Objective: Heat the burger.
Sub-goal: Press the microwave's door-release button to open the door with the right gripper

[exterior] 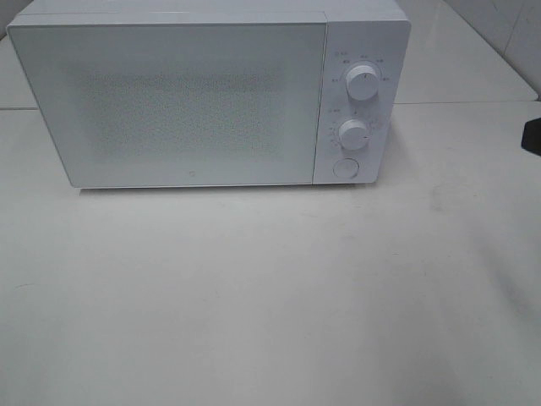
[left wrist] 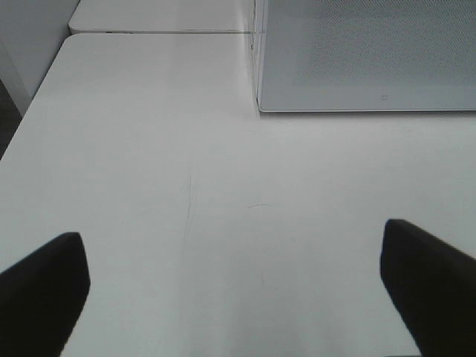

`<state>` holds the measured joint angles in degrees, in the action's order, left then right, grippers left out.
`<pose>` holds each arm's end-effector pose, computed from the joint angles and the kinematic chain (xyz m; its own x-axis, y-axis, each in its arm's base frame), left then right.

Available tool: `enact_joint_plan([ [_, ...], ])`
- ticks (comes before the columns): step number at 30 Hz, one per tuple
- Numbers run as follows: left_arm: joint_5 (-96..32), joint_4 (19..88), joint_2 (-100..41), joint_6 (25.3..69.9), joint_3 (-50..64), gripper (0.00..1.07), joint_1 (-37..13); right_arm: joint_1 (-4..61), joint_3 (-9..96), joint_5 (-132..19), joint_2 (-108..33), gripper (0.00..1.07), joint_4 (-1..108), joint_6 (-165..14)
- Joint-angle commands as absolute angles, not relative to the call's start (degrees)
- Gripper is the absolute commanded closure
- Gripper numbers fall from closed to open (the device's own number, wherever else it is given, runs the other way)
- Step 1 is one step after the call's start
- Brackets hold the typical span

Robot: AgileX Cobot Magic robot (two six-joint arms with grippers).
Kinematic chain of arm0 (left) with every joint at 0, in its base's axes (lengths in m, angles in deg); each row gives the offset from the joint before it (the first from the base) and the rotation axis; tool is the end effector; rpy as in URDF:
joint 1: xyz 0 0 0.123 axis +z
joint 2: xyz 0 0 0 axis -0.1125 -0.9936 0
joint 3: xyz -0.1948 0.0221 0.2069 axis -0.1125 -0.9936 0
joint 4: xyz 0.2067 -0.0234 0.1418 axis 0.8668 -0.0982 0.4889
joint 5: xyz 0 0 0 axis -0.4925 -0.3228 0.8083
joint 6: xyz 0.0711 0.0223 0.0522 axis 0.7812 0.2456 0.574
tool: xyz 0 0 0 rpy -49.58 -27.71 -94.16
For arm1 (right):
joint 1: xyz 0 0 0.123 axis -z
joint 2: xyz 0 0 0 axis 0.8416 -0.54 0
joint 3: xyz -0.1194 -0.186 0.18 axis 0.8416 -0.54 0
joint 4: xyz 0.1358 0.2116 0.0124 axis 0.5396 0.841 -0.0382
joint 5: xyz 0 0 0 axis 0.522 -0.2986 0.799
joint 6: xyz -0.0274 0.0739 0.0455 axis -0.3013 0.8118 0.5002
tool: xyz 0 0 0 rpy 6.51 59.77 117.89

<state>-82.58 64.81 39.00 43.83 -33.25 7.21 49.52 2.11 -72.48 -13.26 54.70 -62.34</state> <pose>-0.0085 -0.0044 0.2817 -0.4474 -0.0314 -0.8938 0.0179 0.9989 -0.0441 0.1556 0.0219 0.2727 -0.4508 0.1195 -0.8846 -0.0612 0.9845 0.1642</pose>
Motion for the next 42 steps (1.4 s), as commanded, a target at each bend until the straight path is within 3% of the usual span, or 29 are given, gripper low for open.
enact_joint_plan([
  [1,-82.1,64.6,40.0,43.8,-33.4,0.07,7.3,49.8,-1.0,-64.2,-14.5,0.31,54.2,-62.2],
  [16,-82.1,64.6,40.0,43.8,-33.4,0.07,7.3,49.8,-10.1,-28.2,-29.2,0.31,54.6,-63.7],
  [28,-82.1,64.6,40.0,43.8,-33.4,0.07,7.3,49.7,-10.9,-12.8,-45.4,0.31,57.3,-66.5],
  [37,-82.1,64.6,40.0,43.8,-33.4,0.07,7.3,49.3,-12.8,-5.7,-49.9,0.31,58.8,-66.5],
  [42,-82.1,64.6,40.0,43.8,-33.4,0.07,7.3,43.7,-13.2,-1.9,-52.3,0.31,64.5,-69.4],
])
